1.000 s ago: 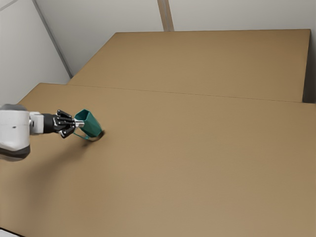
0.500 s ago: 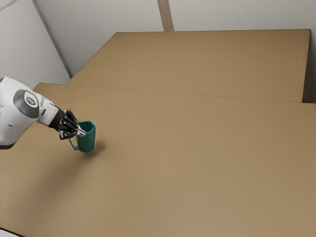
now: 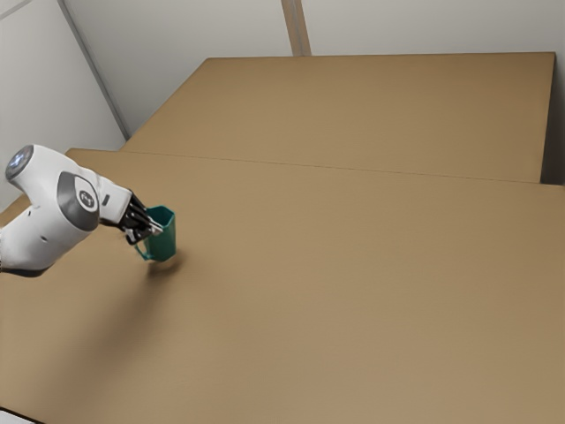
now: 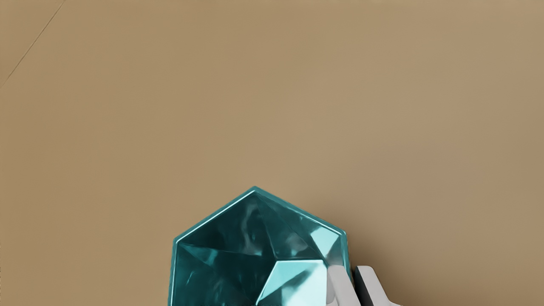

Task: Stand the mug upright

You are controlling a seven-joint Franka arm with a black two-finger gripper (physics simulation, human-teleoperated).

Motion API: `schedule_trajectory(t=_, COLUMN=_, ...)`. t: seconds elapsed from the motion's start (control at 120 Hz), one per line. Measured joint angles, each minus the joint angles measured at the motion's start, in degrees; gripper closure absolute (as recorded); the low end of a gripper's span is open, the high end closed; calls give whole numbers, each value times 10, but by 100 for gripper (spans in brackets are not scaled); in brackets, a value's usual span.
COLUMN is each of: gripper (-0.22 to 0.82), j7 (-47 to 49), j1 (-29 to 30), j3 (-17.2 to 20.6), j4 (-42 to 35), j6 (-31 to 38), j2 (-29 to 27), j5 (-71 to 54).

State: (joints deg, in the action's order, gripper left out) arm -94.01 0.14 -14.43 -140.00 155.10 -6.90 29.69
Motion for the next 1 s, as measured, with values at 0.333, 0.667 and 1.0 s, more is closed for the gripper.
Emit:
schedule_trajectory(t=0.333, gripper=79, j7=50, j1=-60, j3=13, j4=7, j6=47, j2=16, j5=86)
schedule_trajectory(t=0.667, gripper=79, j7=78, j1=-111, j3=14, j4=-1, j6=61, j2=19, j5=179)
schedule_trajectory(t=1.0, gripper=55, j7=95, j1=-117, j3=32, j4=-5, j6=61, j2=28, j5=221)
